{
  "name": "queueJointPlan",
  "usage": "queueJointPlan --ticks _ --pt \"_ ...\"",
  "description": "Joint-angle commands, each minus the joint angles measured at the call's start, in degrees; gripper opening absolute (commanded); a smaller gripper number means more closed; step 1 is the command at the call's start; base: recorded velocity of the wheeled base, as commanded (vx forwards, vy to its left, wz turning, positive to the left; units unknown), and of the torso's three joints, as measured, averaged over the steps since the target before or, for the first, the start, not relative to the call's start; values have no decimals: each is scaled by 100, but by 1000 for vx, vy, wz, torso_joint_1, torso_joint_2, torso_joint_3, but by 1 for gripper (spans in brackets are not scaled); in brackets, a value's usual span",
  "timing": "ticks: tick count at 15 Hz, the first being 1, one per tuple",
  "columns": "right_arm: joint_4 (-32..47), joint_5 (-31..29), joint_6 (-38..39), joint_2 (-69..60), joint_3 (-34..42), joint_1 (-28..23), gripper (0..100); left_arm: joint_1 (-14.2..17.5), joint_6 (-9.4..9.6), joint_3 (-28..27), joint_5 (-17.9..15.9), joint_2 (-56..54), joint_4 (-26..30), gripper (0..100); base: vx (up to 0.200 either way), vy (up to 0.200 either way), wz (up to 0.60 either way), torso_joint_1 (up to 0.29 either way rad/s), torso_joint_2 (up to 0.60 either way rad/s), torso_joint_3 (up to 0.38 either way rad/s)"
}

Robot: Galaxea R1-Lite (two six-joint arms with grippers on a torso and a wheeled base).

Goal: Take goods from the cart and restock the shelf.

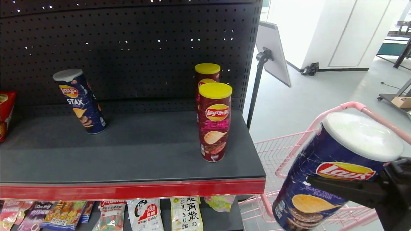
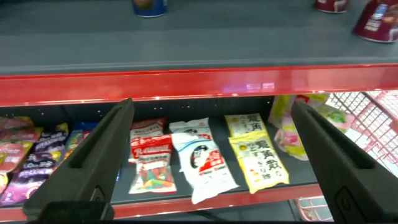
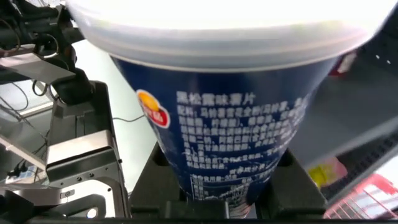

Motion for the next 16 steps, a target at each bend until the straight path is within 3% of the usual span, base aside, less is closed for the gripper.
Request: queueJointPlan --ticks 1,16 --pt "-3 3 -1 -11 -17 12 0 1 -1 1 0 -2 0 100 0 200 0 2 2 7" --pt "-3 -279 -1 24 -131 671 0 1 -1 1 0 -2 0 100 0 200 0 4 3 2"
